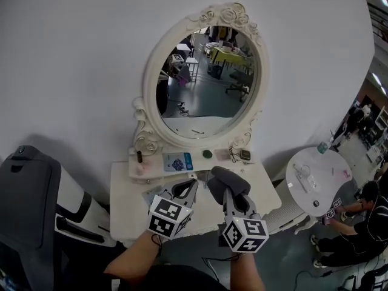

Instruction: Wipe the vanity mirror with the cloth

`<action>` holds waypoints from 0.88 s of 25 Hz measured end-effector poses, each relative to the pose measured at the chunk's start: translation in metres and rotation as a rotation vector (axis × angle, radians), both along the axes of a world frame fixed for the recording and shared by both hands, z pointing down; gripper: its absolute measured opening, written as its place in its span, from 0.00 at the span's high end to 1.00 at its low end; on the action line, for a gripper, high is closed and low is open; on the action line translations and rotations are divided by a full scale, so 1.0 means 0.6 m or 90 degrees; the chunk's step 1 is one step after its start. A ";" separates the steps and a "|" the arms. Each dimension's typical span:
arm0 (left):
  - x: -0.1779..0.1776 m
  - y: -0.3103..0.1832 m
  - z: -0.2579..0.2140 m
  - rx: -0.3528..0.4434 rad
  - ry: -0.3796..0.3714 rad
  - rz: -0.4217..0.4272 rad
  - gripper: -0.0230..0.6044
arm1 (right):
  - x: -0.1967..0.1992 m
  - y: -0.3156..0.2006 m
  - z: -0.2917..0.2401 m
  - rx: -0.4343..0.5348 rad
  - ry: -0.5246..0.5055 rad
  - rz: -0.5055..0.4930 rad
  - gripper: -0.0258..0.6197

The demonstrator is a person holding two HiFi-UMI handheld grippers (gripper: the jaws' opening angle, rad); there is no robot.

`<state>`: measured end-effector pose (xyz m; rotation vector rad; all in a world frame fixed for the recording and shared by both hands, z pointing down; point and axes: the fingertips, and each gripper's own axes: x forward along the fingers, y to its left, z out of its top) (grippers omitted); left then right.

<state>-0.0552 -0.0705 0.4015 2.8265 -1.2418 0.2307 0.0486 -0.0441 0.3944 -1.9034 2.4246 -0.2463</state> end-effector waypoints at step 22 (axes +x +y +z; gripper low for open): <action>0.052 -0.150 0.047 -0.040 -0.013 -0.003 0.97 | 0.043 -0.151 0.031 -0.011 0.013 -0.005 0.90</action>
